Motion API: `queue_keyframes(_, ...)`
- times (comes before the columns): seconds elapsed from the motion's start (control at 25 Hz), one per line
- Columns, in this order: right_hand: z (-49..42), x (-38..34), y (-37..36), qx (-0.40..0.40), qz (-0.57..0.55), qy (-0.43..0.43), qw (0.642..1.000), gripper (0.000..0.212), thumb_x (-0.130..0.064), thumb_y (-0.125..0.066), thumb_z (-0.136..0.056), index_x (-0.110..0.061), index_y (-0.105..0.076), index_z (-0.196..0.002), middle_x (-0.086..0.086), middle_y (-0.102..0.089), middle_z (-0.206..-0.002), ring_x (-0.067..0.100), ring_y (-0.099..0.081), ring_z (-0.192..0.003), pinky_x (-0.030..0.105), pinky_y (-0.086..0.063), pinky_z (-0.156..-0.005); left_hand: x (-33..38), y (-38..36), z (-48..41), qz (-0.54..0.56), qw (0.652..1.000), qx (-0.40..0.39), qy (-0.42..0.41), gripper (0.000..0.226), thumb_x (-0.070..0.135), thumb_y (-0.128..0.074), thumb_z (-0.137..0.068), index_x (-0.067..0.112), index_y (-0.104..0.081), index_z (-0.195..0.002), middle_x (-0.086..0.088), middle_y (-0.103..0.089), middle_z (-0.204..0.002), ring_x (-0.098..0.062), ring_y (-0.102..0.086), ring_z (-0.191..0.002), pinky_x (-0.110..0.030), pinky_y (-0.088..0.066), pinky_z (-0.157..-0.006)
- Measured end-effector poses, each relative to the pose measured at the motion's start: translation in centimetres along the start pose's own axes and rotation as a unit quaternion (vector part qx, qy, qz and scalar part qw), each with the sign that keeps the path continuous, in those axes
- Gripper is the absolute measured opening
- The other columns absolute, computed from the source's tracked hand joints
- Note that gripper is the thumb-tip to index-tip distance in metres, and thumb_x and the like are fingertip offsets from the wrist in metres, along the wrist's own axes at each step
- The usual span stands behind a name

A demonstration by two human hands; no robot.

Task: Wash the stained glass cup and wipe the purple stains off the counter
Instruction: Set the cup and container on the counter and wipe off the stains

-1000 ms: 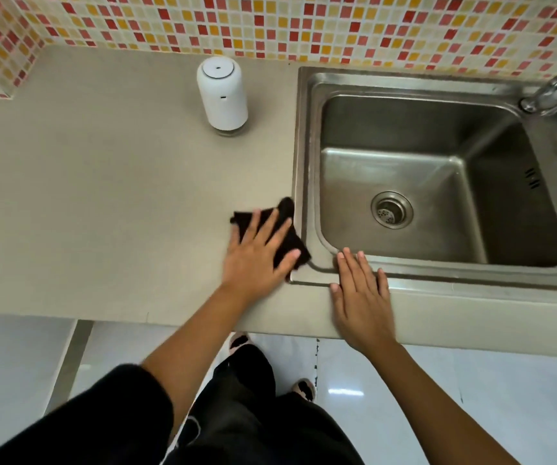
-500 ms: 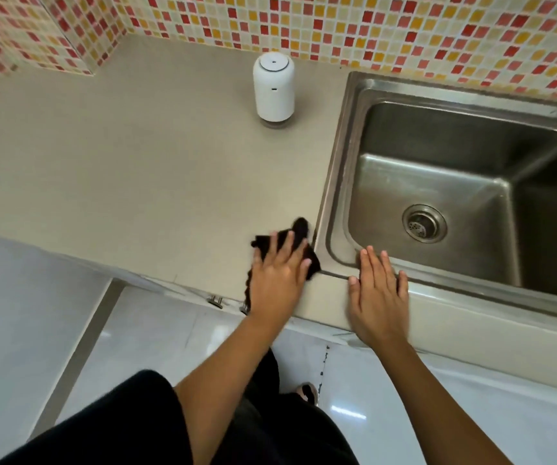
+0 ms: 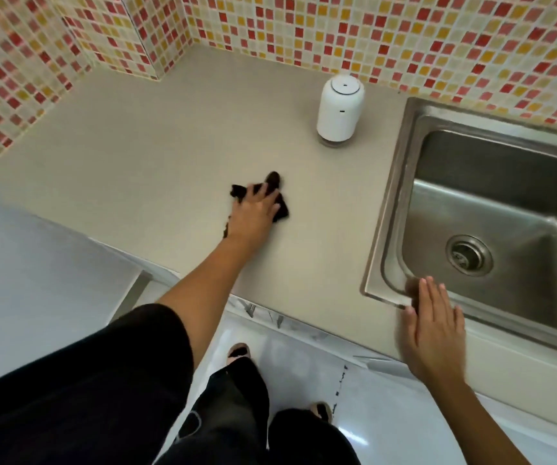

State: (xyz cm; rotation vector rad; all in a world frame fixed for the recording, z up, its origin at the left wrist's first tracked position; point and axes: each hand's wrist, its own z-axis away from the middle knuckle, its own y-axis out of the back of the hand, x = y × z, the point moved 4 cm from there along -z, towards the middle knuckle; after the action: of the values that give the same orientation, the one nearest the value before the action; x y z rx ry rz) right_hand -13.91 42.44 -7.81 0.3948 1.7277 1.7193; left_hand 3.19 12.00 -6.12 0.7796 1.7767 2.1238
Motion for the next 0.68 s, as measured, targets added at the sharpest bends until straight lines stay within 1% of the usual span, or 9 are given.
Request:
queue_keyframes(0.08,0.0,-1.1,0.2,0.017,-0.004,-0.015,1.0,0.071,-0.046,-0.007,-0.09,-0.006,-0.026,-0.145,0.012,-0.025,-0.153,0.025,-0.017,-0.143,0.049,-0.014,-0.116,1.9,-1.2,5.0,0.004,0.99,-0.005,-0.14,0.041,0.033,-0.039,-0.098,0.022,-0.047,-0.137,-0.005,-0.04,-0.148,-0.024,-0.032,-0.139,-0.045,-0.031,-0.107)
queue_keyframes(0.12,-0.3,-2.7,0.3,0.026,-0.013,-0.02,0.999,0.071,-0.046,-0.009,-0.089,-0.004,-0.029,-0.143,0.013,-0.028,-0.152,0.027,-0.018,-0.143,0.05,-0.015,-0.115,1.0,-1.5,8.4,0.014,0.983,0.006,-0.185,0.038,0.032,-0.043,-0.095,0.02,-0.057,-0.129,-0.006,-0.05,-0.14,-0.027,-0.044,-0.131,-0.048,-0.039,-0.101)
queue_keyframes(0.16,-0.7,-4.7,0.3,0.034,-0.028,-0.017,0.999,0.07,-0.045,-0.01,-0.089,-0.004,-0.031,-0.142,0.014,-0.029,-0.151,0.028,-0.02,-0.142,0.05,-0.015,-0.115,-1.0,-1.5,11.2,0.035,0.98,0.028,-0.193,0.037,0.03,-0.045,-0.092,0.018,-0.063,-0.122,-0.007,-0.057,-0.133,-0.029,-0.051,-0.124,-0.05,-0.045,-0.095)
queue_keyframes(0.24,-1.8,-9.8,-0.1,0.032,-0.06,0.005,0.998,0.069,-0.043,-0.012,-0.089,-0.003,-0.031,-0.142,0.013,-0.028,-0.151,0.026,-0.018,-0.142,0.047,-0.013,-0.114,-7.5,-0.7,14.1,0.068,0.987,0.062,-0.13,0.037,0.028,-0.043,-0.091,0.015,-0.066,-0.118,-0.009,-0.06,-0.129,-0.033,-0.052,-0.122,-0.053,-0.046,-0.09)
queue_keyframes(0.32,-2.7,-15.5,-0.8,0.008,-0.085,0.042,0.995,0.07,-0.044,-0.01,-0.088,-0.006,-0.028,-0.144,0.009,-0.023,-0.153,0.017,-0.011,-0.142,0.04,-0.007,-0.115,-15.6,1.2,12.9,0.079,0.989,0.124,-0.019,0.033,0.02,-0.049,-0.092,0.009,-0.064,-0.119,-0.015,-0.057,-0.131,-0.039,-0.047,-0.126,-0.058,-0.043,-0.092)
queue_keyframes(0.44,-2.5,-22.7,-3.1,-0.055,-0.073,0.123,0.988,0.072,-0.047,0.0,-0.086,-0.013,-0.016,-0.147,-0.001,-0.005,-0.156,0.009,0.01,-0.14,0.03,0.006,-0.114,-26.4,4.9,5.9,0.077,0.975,0.143,0.154,0.033,0.011,-0.052,-0.095,0.002,-0.057,-0.126,-0.024,-0.047,-0.138,-0.042,-0.038,-0.132,-0.056,-0.038,-0.101)
queue_keyframes(0.52,-2.2,-25.8,-4.6,-0.075,-0.052,0.146,0.985,0.07,-0.047,0.003,-0.086,-0.017,-0.008,-0.148,-0.005,0.007,-0.155,0.008,0.02,-0.139,0.028,0.012,-0.113,-31.3,7.4,-0.3,0.07,0.966,0.133,0.211,0.037,0.016,-0.044,-0.099,0.004,-0.051,-0.133,-0.024,-0.041,-0.143,-0.039,-0.032,-0.135,-0.052,-0.034,-0.103)
queue_keyframes(0.6,-2.6,-27.5,-5.2,-0.069,-0.051,0.123,0.989,0.064,-0.043,-0.005,-0.09,-0.016,-0.009,-0.149,-0.005,0.009,-0.154,0.009,0.022,-0.138,0.029,0.012,-0.113,-31.8,8.8,-5.5,0.054,0.975,0.09,0.197,0.04,0.022,-0.038,-0.101,0.009,-0.044,-0.139,-0.019,-0.034,-0.149,-0.037,-0.027,-0.137,-0.05,-0.031,-0.105)
queue_keyframes(0.68,-3.2,-27.8,-5.1,-0.06,-0.059,0.093,0.992,0.063,-0.04,-0.013,-0.091,-0.014,-0.014,-0.148,-0.002,0.004,-0.156,0.008,0.018,-0.138,0.031,0.008,-0.114,-27.4,8.3,-7.8,0.048,0.995,0.047,0.078,0.041,0.021,-0.038,-0.1,0.009,-0.043,-0.139,-0.016,-0.033,-0.15,-0.035,-0.026,-0.138,-0.044,-0.027,-0.108)
